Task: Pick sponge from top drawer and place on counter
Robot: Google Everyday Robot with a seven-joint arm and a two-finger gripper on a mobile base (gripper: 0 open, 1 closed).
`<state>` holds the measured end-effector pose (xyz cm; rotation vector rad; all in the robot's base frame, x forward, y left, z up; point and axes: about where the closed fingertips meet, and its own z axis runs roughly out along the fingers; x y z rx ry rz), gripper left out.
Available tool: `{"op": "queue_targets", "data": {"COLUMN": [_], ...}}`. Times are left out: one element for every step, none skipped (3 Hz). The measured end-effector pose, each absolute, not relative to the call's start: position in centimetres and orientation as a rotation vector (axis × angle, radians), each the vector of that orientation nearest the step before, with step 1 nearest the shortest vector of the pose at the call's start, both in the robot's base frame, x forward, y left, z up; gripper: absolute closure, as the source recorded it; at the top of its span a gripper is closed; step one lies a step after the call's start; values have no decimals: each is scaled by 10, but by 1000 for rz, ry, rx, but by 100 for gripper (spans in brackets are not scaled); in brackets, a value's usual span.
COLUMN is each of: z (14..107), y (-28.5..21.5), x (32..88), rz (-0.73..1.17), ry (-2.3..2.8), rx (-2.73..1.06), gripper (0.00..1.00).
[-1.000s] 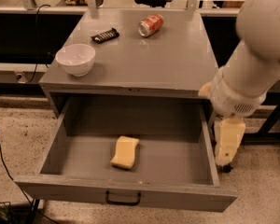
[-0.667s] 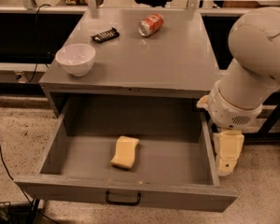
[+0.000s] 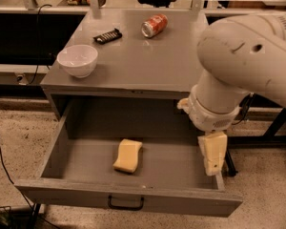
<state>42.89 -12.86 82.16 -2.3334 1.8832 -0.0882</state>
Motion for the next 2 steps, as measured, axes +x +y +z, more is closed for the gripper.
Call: {"op": "queue_targets", "data": {"z": [822, 820], "y": [-77, -23], "x": [452, 471], "rz": [-226, -257], "ry": [1555, 1184], "rx": [-2549, -2716], "gripper": [0, 0]}}
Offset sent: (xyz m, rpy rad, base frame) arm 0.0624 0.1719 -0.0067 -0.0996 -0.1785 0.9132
